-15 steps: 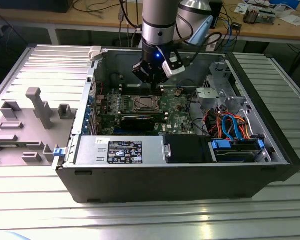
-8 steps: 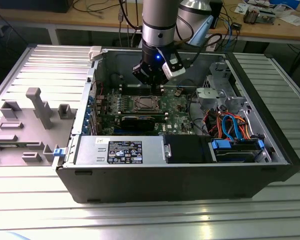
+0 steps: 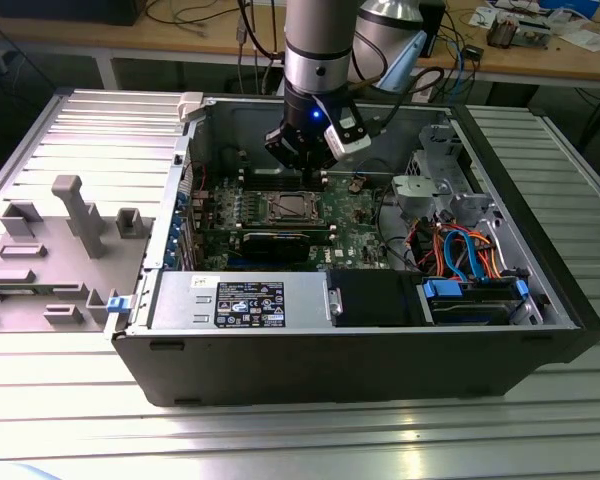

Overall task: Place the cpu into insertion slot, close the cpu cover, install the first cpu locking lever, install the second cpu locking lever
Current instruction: 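Install the second cpu locking lever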

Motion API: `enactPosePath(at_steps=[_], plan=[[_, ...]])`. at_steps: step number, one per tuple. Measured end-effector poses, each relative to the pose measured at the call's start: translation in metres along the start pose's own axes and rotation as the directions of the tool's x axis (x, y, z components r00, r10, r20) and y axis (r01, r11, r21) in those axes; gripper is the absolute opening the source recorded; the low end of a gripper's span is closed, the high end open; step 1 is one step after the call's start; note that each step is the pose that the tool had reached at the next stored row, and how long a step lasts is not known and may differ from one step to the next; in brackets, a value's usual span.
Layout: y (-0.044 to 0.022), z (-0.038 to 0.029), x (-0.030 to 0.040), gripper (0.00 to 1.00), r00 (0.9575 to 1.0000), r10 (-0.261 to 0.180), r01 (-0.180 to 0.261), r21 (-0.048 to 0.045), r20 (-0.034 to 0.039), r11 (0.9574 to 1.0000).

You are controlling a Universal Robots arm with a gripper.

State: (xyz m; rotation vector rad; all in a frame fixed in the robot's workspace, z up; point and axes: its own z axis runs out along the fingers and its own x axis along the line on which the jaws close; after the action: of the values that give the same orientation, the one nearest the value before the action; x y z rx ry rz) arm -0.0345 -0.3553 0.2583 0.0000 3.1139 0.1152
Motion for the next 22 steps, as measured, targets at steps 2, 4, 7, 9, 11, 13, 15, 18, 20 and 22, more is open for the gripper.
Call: enactPosePath(at_steps=[2, 4, 7, 9, 11, 13, 15, 18, 20, 22], plan=[[0.0, 0.0, 0.0, 0.11, 1.0, 0.0, 0.0, 0.0, 0.0, 1.0], [0.0, 0.0001, 0.0, 0.11, 1.0, 0.0, 0.0, 0.0, 0.0, 1.0], [0.0, 0.0001, 0.0, 0.11, 1.0, 0.0, 0.0, 0.0, 0.0, 1.0], [0.0, 0.0002, 0.0, 0.11, 1.0, 0.0, 0.0, 0.0, 0.0, 1.0], [0.0, 0.0002, 0.0, 0.11, 1.0, 0.0, 0.0, 0.0, 0.0, 1.0], [-0.0005, 0.0003, -0.0001, 0.11, 1.0, 0.0, 0.0, -0.0004, 0.0002, 1.0], [-0.0022, 0.0, 0.0, 0.11, 1.0, 0.0, 0.0, 0.0, 0.0, 1.0], [-0.004, -0.0001, 0.0, 0.11, 1.0, 0.0, 0.0, 0.0, 0.0, 1.0], [-0.0043, -0.001, 0.0, 0.11, 1.0, 0.0, 0.0, -0.0002, 0.0, 1.0], [-0.0042, -0.0024, -0.0001, 0.11, 1.0, 0.0, 0.0, -0.001, 0.0001, 1.0]])
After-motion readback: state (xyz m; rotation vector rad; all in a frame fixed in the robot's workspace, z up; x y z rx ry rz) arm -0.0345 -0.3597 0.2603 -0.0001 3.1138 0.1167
